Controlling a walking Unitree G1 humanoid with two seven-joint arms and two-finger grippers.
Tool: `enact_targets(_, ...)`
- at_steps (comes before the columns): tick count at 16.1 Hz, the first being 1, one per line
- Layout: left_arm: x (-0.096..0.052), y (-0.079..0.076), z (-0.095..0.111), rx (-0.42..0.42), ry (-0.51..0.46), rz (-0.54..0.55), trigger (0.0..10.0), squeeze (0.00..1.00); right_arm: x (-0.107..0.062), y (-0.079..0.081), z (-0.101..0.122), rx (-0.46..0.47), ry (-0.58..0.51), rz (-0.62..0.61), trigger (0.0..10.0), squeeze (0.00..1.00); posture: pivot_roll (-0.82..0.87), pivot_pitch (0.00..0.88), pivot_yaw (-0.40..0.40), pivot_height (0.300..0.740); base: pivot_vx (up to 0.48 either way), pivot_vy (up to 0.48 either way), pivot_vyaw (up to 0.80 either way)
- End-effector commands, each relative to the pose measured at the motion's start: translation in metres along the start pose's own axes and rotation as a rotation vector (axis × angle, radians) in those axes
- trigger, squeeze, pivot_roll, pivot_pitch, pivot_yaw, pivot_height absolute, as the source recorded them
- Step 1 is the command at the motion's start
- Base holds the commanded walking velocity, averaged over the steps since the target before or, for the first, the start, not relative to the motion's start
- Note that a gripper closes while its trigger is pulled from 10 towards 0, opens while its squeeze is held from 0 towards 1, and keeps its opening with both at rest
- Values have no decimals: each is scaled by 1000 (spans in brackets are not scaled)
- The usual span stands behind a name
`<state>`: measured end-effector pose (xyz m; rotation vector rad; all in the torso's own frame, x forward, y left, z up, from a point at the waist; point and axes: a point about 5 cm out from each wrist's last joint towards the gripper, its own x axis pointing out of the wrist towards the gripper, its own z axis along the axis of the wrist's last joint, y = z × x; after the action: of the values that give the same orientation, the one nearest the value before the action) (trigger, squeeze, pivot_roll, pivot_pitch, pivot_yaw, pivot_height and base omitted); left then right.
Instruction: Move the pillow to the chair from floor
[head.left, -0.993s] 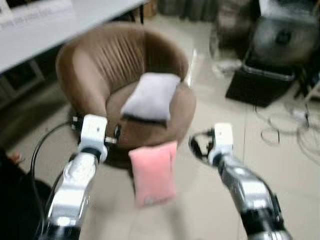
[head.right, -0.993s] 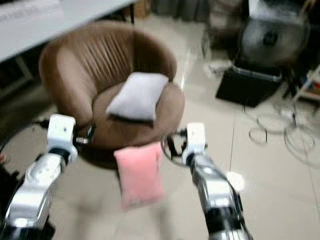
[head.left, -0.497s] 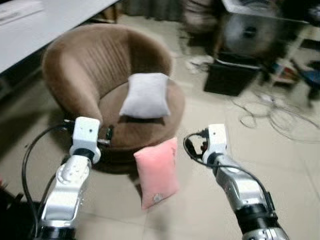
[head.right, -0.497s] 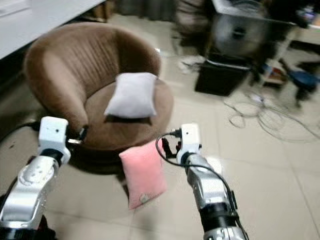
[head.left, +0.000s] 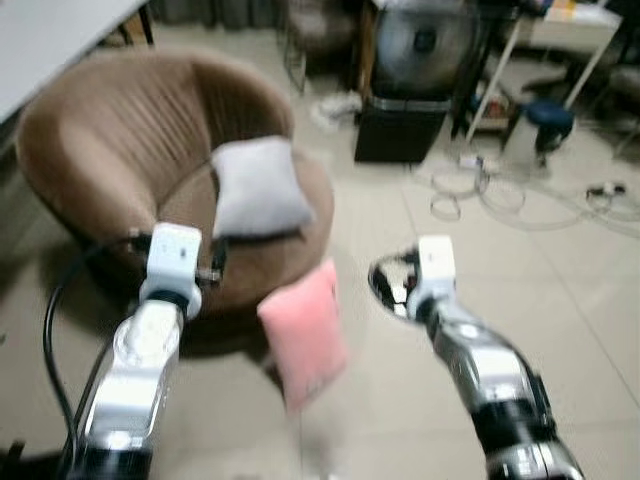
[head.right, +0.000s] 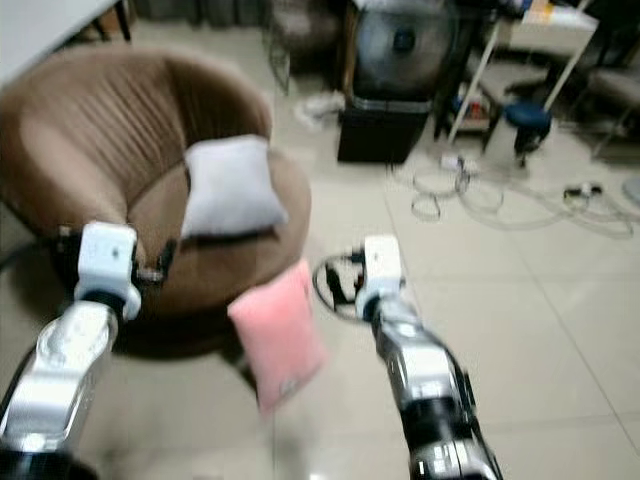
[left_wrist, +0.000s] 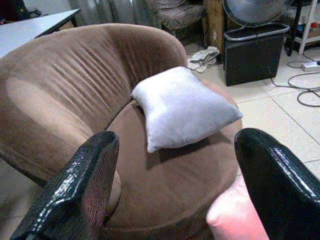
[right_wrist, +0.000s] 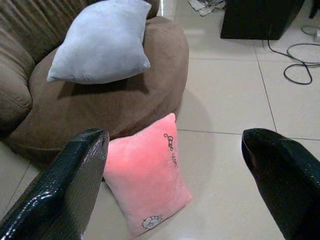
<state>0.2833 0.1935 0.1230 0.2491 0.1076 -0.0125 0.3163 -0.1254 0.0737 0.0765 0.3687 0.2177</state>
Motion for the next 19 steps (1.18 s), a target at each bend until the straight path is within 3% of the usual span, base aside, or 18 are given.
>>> enact_targets(1,1,-7,2,-23,-13,-8,10000,0,-2,-11,-4,-8,17,-31,10000,0,142,0,-22,740,0,0,0)
enact_targets(3,1,-6,0,-23,-3,0,10000,0,-2,-11,-4,-16,15,-30,10000,0,141,0,-24,740,0,0,0)
enact_targets(5,-2,-2,-16,-3,15,22,10000,0,-1,-12,-3,-106,13,-9,10000,0,140,0,-24,740,0,0,0)
enact_targets(6,-5,4,-31,-30,43,43,10000,0,0,-16,-6,-173,20,0,10000,0,133,0,-22,740,0,0,0)
enact_targets(8,-8,9,-49,-109,81,62,10000,0,1,-27,-18,-203,46,-20,10000,0,135,0,-26,740,0,0,0)
enact_targets(10,-9,6,-53,-122,88,47,10000,0,0,-34,-31,-224,87,-42,10000,0,135,0,-26,740,0,0,0)
enact_targets(11,-11,2,-55,-82,90,21,10000,0,-1,-34,-38,-235,105,-36,10000,0,135,0,-26,740,0,0,0)
enact_targets(15,-11,1,-58,-64,61,-17,10000,0,1,-23,-40,-212,73,35,10000,0,134,0,-24,740,246,0,0)
enact_targets(19,-13,0,-60,-46,58,-41,10000,0,2,-18,-45,-263,80,79,10000,0,147,0,-35,740,247,0,0)
